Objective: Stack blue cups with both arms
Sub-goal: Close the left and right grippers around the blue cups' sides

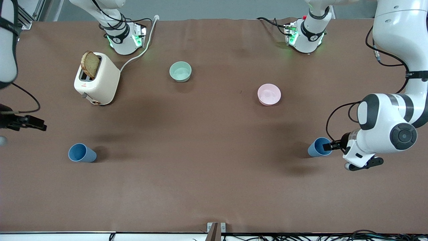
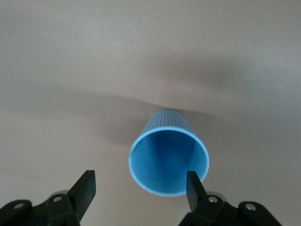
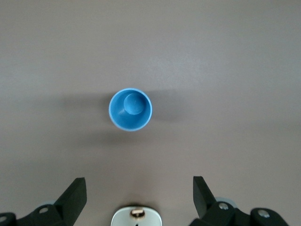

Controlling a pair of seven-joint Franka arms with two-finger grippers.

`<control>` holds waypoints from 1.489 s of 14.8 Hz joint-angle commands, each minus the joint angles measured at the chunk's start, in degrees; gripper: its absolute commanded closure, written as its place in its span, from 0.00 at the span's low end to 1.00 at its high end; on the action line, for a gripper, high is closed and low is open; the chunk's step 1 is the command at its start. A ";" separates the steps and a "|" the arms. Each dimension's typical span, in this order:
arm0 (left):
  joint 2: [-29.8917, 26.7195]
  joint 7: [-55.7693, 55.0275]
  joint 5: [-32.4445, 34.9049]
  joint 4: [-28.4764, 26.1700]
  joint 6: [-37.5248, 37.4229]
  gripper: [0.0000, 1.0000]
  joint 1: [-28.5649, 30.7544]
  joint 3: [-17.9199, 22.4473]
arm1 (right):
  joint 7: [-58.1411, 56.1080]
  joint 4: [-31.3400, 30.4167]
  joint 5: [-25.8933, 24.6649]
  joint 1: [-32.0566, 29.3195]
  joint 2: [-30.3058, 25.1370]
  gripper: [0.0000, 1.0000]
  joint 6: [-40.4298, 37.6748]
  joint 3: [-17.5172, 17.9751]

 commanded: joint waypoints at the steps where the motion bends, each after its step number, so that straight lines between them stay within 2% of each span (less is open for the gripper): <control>1: 1.52 -0.69 0.19 0.34 1.48 0.28 0.03 0.22 | -0.98 0.38 0.24 -0.82 4.77 0.00 4.03 0.38; 5: 3.64 -0.69 0.27 0.25 2.45 0.49 0.20 0.22 | -2.03 -0.06 4.27 -1.44 9.61 0.00 7.29 0.29; 7: 3.90 -0.69 0.19 -0.10 2.45 0.63 0.29 0.22 | -2.82 -0.32 5.25 -1.70 11.54 0.00 10.70 0.20; 9: 4.08 -1.48 0.10 -0.19 2.27 0.90 0.29 0.13 | -4.58 -1.55 5.77 -2.40 13.39 0.01 14.05 0.29; 10: 3.90 -3.31 0.10 -0.19 1.83 0.99 0.12 0.13 | -4.67 -2.43 6.13 -2.49 13.92 0.01 15.72 0.29; 12: 3.12 -5.78 0.19 -0.36 0.35 1.00 -0.50 0.05 | -4.67 -3.92 6.13 -2.49 14.27 0.06 18.45 0.29; 14: 0.23 -6.23 0.10 -0.10 -3.16 1.00 -0.67 -1.09 | -4.67 -4.10 6.22 -2.49 15.41 0.21 19.95 0.29; 16: -2.50 -8.41 0.10 0.25 -5.63 1.00 -2.07 -4.42 | -4.67 -4.19 6.22 -2.49 16.29 0.51 20.30 0.29; 18: -3.30 -12.63 0.01 0.42 -5.82 1.00 -4.18 -7.58 | -4.58 -4.28 6.30 -2.49 16.82 0.70 20.92 0.29; 19: -3.30 -15.78 0.01 0.95 -5.64 1.00 -5.67 -8.91 | -4.58 -4.28 6.91 -2.49 16.83 0.75 20.92 0.29; 22: -0.86 -28.43 -0.42 3.14 -4.42 1.00 -14.18 -10.33 | -4.67 -4.81 9.29 -2.49 17.18 0.80 21.01 0.29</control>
